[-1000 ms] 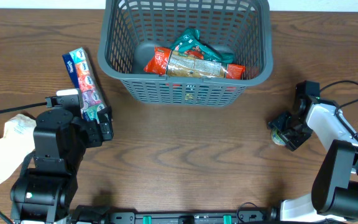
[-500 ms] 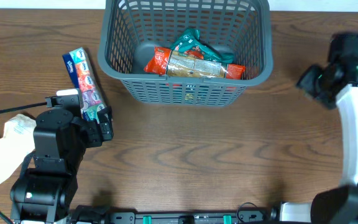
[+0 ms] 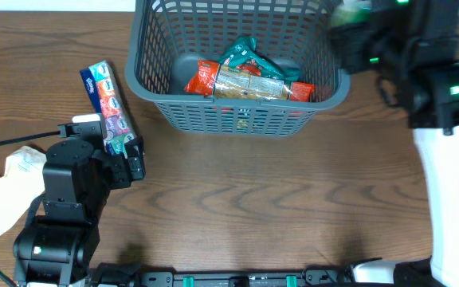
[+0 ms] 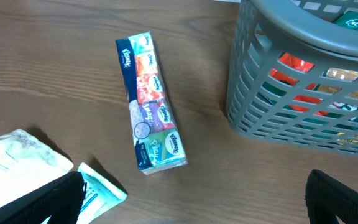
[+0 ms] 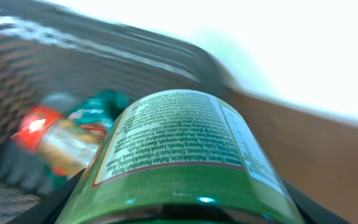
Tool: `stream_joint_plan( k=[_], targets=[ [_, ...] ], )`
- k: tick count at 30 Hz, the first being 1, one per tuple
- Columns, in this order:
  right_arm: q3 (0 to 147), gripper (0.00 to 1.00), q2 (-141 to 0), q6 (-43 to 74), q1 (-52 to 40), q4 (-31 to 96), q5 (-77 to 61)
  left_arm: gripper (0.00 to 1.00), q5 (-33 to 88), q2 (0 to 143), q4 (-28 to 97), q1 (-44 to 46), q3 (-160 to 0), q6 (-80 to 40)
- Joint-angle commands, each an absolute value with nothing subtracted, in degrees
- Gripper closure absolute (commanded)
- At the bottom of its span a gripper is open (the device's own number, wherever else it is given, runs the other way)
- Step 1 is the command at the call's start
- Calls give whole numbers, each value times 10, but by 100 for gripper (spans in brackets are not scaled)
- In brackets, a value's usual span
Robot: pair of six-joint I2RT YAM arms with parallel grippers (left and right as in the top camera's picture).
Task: Pack container
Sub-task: 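Lift the jar with the right gripper and release it into the basket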
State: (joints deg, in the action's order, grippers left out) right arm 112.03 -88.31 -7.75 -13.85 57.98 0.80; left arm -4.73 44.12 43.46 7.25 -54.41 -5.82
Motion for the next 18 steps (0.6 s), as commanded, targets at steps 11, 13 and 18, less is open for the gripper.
stream_joint_plan(
  k=[11, 13, 18],
  targets=[
    [1133, 99, -1058, -284, -242, 546, -9, 1, -52, 441, 435, 74, -556, -61],
    [1133, 99, -1091, -284, -240, 541, 2, 2, -52, 441, 435, 74, -556, -61],
    [1133, 99, -1149, -232, -226, 492, 52, 2, -52, 441, 435, 74, -556, -61]
  ],
)
